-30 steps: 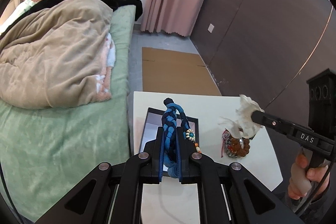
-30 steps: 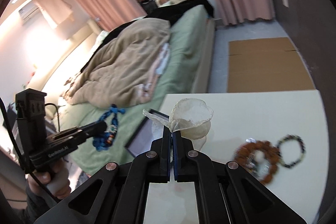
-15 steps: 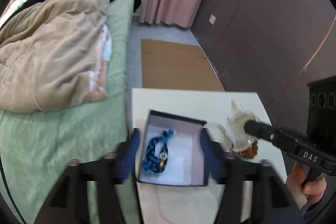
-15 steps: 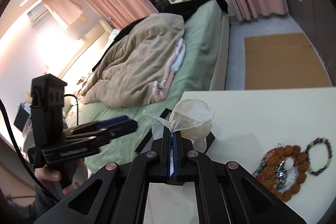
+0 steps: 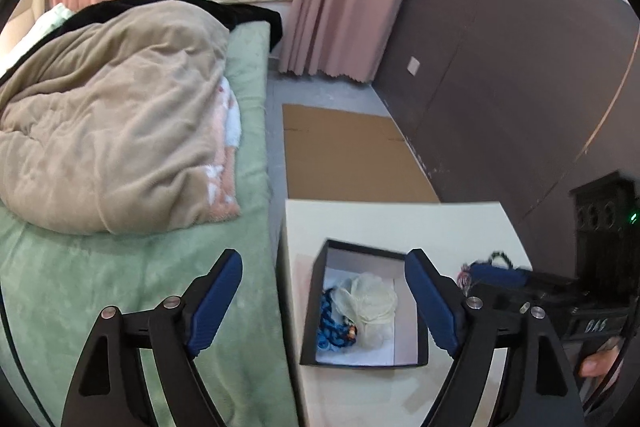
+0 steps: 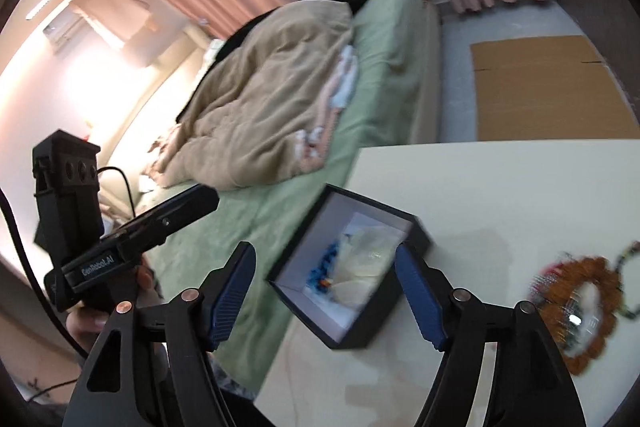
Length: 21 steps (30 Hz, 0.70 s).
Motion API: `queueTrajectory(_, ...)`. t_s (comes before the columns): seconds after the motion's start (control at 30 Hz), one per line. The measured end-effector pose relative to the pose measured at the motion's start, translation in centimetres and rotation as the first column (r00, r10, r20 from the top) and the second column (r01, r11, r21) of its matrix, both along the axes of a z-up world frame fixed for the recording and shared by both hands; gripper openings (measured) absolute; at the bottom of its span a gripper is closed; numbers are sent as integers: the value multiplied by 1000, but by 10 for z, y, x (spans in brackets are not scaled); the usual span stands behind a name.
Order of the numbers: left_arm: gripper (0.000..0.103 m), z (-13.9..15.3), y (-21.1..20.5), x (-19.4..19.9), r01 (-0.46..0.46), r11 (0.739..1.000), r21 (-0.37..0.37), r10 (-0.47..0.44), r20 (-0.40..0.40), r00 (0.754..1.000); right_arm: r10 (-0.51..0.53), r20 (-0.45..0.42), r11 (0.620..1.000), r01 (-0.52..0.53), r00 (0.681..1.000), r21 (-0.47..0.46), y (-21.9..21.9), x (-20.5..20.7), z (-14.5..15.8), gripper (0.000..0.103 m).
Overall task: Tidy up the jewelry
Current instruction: 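Release the blue bracelet with left tool while right tool drops the white pouch into the box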
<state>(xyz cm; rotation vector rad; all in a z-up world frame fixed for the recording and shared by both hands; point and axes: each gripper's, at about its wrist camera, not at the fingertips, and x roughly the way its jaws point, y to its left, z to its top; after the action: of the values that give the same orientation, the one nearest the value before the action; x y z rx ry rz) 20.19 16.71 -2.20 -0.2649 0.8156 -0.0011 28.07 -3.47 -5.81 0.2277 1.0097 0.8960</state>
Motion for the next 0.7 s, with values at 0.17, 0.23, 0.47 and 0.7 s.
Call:
queueTrajectory(0.17, 84, -5, -27, 6, 65, 998, -8, -66, -19, 998, -108, 49, 991, 111, 993, -80, -44, -6, 8, 73)
queueTrajectory(0.23, 84, -5, -37, 9, 86, 996, -18, -86, -19, 996, -153, 51, 982, 158, 987, -102, -62, -6, 8, 73)
queueTrajectory(0.47, 84, 1, -76, 20, 143, 989, -25, -144, -15, 990, -273, 45, 951, 276, 961, -136, -115, 1, 6, 73)
queueTrajectory(0.7, 77, -4, -117, 33, 216, 976, -20, -216, -31, 976, -325, 2, 937, 322, 946, -138, -143, 9, -4, 72)
